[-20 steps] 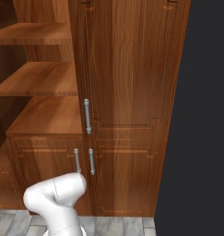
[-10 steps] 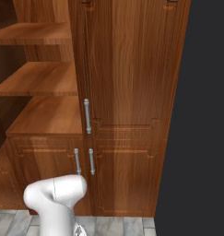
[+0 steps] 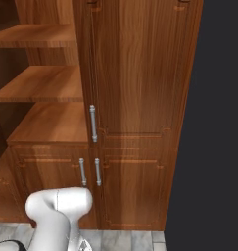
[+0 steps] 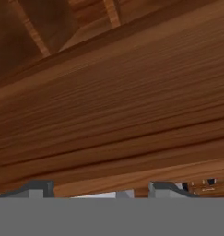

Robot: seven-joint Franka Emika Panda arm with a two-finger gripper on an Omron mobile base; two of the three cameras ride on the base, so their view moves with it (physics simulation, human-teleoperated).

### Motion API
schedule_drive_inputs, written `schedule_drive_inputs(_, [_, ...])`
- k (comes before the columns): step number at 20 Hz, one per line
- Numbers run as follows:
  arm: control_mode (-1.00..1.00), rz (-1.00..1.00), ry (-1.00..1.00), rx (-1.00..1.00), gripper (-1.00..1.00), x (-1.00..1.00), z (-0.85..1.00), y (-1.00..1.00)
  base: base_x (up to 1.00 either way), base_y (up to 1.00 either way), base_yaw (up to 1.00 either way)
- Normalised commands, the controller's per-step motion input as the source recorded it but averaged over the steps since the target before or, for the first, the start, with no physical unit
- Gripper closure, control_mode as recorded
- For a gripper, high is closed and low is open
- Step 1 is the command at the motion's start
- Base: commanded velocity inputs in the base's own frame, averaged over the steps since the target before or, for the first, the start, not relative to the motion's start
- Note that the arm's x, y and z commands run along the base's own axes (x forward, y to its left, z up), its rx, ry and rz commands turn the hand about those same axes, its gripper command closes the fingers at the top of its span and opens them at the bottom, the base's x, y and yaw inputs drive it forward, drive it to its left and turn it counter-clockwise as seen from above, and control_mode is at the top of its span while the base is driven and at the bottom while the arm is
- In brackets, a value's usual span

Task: Pick the avocado and bread from the counter and place them on the plate. Then pick the jam from the cabinet and place it next to the plate. Lastly close the cabinet door.

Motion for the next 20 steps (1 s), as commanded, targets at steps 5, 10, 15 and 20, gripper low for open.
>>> schedule_drive_inputs(5, [-1.00, -0.45, 0.01, -0.02, -1.00, 0.28, -0.18, 0.43, 0.00, 0.00, 0.00])
schedule_drive_inputs(10, [-1.00, -0.52, 0.00, 0.00, -1.00, 0.39, 0.00, -0.28, 0.00, 0.00, 0.00])
schedule_drive_inputs(15, [-1.00, -0.59, -0.02, 0.00, -1.00, 0.36, 0.00, -0.68, 0.00, 0.00, 0.00])
schedule_drive_inputs(20, [-1.00, -0.57, -0.12, 0.00, -1.00, 0.32, 0.00, -0.55, 0.00, 0.00, 0.00])
